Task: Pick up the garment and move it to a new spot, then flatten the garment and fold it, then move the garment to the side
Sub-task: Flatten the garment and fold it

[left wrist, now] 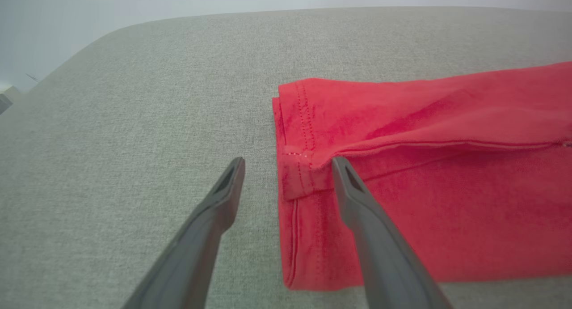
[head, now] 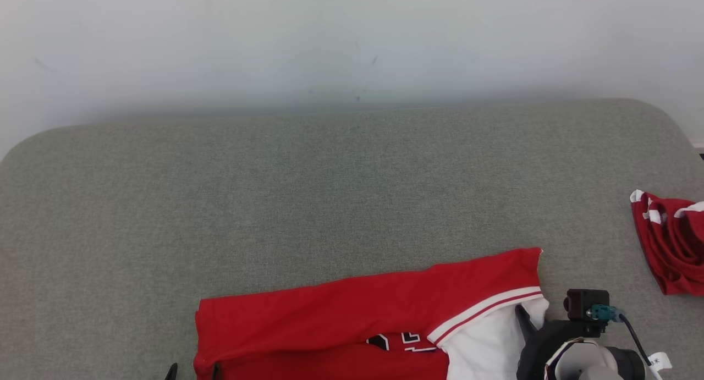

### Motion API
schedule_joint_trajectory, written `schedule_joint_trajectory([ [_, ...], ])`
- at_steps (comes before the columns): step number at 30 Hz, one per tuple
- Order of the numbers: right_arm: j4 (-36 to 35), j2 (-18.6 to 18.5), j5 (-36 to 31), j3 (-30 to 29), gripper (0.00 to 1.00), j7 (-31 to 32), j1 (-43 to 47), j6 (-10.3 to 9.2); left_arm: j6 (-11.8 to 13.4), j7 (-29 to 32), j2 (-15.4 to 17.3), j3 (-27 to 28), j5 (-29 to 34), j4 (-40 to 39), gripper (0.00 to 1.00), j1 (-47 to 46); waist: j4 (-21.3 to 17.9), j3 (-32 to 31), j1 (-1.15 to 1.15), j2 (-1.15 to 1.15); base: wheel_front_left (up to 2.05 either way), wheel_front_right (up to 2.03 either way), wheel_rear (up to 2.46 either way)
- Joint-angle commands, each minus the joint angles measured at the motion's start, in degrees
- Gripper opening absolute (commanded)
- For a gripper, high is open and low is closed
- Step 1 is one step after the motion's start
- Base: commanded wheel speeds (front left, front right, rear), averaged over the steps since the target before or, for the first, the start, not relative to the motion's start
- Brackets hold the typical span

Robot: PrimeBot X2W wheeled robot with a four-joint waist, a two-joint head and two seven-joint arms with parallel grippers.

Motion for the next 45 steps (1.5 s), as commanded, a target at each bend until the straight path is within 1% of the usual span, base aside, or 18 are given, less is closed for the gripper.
schedule_joint_trajectory([
  [1, 1.43, 0.09, 0.65, 0.23, 0.00, -0.16, 0.44, 0.12, -0.26, -0.17, -0.14, 0.22, 0.22, 0.21, 1.00, -0.77, 0.16, 0.02, 0.00, 0.00, 0.00, 0.00, 0.00],
  [5, 2.94, -1.30, 1.06, -1.91, 0.00, -2.54, -0.51, -0.07, -0.30, -0.17, -0.29, 0.32, 0.38, 0.33, 1.00, -0.74, 0.39, 0.05, 0.00, 0.00, 0.00, 0.00, 0.00],
  [10, 5.67, -3.45, 0.39, -7.34, 0.00, -7.85, -2.04, -0.07, -0.55, -0.17, -0.54, 0.57, 0.22, 0.58, 1.00, -0.32, 0.41, -0.05, 0.00, 0.00, 0.00, 0.00, 0.00],
  [13, 6.78, -3.60, -0.60, -9.51, 0.00, -10.23, -3.15, -0.02, -0.68, -0.17, -0.64, 0.74, 0.08, 0.71, 1.00, 0.11, 0.07, -0.35, 0.00, 0.00, 0.00, 0.00, 0.00],
  [17, 6.25, -2.79, -1.27, -9.12, 0.00, -11.55, -3.49, -0.01, -0.86, -0.17, -0.86, 0.73, -0.09, 0.86, 1.00, 0.68, -0.77, -1.05, 0.00, 0.00, 0.00, 0.00, 0.00],
  [19, 5.06, -2.06, -1.13, -7.89, 0.00, -11.77, -3.19, -0.01, -0.79, -0.17, -0.90, 0.68, -0.17, 1.05, 1.00, 0.89, -1.32, -1.50, 0.00, 0.00, 0.00, 0.00, 0.00],
  [22, 1.98, -0.29, -0.04, -4.55, 0.00, -11.09, -2.20, 0.00, -1.17, -0.17, -1.00, 0.17, -0.12, 1.30, 1.00, 1.38, -2.24, -2.20, 0.00, 0.00, 0.00, 0.00, 0.00],
  [25, -2.00, 0.23, 0.98, -1.54, 0.00, -10.22, -0.70, 0.00, -1.20, -0.17, -1.07, -0.12, -0.46, 1.44, 1.00, 1.42, -2.88, -2.63, 0.00, 0.00, 0.00, 0.00, 0.00],
  [27, -4.62, 1.50, 2.72, 0.54, 0.00, -8.65, 0.74, 0.00, -1.38, -0.17, -1.14, -0.84, -0.29, 1.49, 1.00, 1.30, -3.10, -2.86, 0.00, 0.00, 0.00, 0.00, 0.00],
  [31, -10.53, 2.31, 5.22, 5.15, 0.00, -5.26, 3.07, 0.00, -1.79, -0.17, -1.12, -1.99, 0.01, 1.90, 1.00, 0.80, -2.99, -3.13, 0.00, 0.00, 0.00, 0.00, 0.00],
  [36, -17.64, 3.12, 7.98, 10.98, 0.00, -0.82, 5.65, 0.00, -2.17, -0.17, -1.19, -3.86, 0.46, 2.44, 1.00, 0.36, -1.95, -3.24, 0.00, 0.00, 0.00, 0.00, 0.00],
  [39, -20.60, 3.69, 9.27, 13.77, 0.00, 1.32, 6.29, 0.00, -2.36, -0.17, -1.21, -4.88, 0.79, 2.69, 1.00, 0.08, -0.90, -3.16, 0.00, 0.00, 0.00, 0.00, 0.00],
  [42, -22.36, 4.66, 10.49, 17.24, 0.00, 3.11, 6.05, 0.00, -2.83, -0.17, -1.20, -5.85, 0.90, 3.05, 1.00, -0.30, 1.04, -3.01, 0.00, 0.00, 0.00, 0.00, 0.00],
  [45, -22.60, 5.47, 11.21, 20.07, 0.00, 3.68, 5.09, 0.00, -2.91, -0.17, -1.21, -6.50, 1.15, 3.30, 1.00, -0.37, 2.71, -2.91, 0.00, 0.00, 0.00, 0.00, 0.00],
])
